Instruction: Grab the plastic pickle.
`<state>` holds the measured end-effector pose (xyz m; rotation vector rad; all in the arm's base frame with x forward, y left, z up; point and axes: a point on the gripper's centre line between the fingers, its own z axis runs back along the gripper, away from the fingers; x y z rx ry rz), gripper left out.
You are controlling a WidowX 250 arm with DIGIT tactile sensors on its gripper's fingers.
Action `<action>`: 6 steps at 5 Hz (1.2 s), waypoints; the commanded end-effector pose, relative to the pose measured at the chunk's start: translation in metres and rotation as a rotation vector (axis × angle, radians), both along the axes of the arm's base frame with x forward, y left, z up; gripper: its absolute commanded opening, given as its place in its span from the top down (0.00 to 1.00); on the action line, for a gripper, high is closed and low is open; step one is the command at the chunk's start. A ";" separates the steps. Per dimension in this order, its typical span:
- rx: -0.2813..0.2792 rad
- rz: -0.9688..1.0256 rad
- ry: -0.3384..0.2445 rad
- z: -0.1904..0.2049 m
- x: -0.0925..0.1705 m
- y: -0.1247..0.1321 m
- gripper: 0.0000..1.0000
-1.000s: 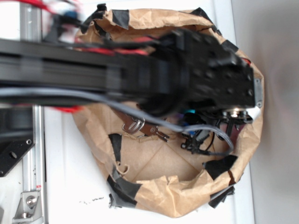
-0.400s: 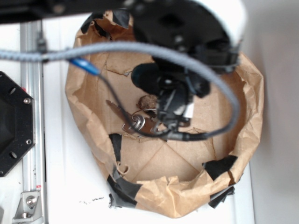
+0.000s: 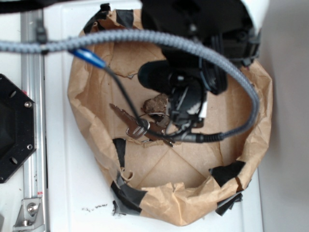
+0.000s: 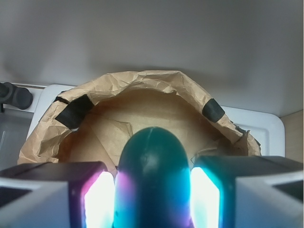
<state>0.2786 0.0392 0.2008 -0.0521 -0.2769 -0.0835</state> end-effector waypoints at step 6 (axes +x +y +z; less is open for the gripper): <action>0.000 0.147 0.104 -0.041 -0.007 0.031 1.00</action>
